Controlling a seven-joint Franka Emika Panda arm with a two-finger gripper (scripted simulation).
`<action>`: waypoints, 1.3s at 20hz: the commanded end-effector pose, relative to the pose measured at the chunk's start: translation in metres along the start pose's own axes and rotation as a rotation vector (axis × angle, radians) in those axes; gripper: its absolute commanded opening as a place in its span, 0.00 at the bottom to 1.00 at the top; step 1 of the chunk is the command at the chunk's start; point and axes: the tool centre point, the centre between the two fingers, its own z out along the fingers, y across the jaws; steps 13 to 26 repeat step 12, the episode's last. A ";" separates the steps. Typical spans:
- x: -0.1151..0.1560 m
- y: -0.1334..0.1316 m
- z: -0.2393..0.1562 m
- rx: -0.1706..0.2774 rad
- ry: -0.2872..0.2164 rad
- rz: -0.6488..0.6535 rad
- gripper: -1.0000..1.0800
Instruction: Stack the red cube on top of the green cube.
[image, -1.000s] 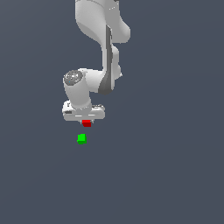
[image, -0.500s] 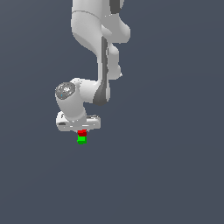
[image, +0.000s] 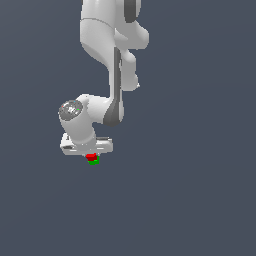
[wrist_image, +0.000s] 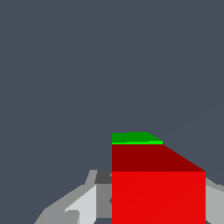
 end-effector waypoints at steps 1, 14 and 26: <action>0.002 0.001 0.000 0.000 0.001 0.000 0.00; 0.002 0.001 0.000 0.000 0.001 0.000 0.96; 0.002 0.001 0.000 0.000 0.001 0.000 0.96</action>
